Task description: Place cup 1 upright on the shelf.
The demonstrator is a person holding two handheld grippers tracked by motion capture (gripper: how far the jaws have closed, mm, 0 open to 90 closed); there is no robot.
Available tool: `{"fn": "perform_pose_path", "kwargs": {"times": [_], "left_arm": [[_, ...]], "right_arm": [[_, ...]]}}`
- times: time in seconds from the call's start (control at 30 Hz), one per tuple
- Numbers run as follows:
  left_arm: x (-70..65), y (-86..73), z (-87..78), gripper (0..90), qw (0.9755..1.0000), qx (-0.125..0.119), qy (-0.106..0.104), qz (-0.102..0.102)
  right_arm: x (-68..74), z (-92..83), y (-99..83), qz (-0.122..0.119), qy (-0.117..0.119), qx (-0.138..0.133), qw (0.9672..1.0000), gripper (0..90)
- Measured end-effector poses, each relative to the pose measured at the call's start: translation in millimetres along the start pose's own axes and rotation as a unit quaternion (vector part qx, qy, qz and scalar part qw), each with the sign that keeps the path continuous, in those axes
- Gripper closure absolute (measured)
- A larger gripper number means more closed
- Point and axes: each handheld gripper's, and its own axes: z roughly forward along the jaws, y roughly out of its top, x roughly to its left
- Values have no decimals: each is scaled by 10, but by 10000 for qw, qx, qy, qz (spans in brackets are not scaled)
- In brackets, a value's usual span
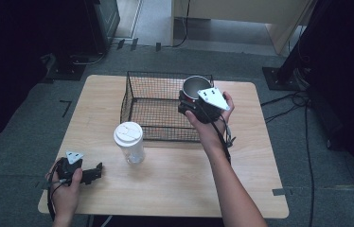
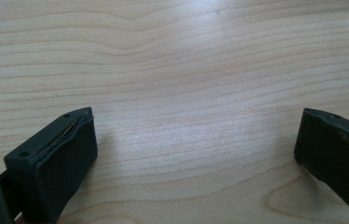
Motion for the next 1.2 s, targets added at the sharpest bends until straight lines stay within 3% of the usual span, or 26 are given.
{"fn": "perform_pose_path", "kwargs": {"times": [0.27, 0.6, 0.83, 1.2], "left_arm": [[0, 0, 0, 0, 10000, 1, -1, -3], [0, -1, 0, 0, 10000, 3, -3, 3], [0, -1, 0, 0, 10000, 0, -4, 0], [1, 0, -1, 0, 10000, 7, -2, 7]], "right_arm": [[-31, 216, -72, 51, 92, 254, 9996, 75], [-6, 452, -199, -59, 86, 558, 9984, 75], [1, 625, -253, -140, 209, 777, 9967, 75], [-11, 879, -288, -130, 677, 1147, 9910, 74]]}}
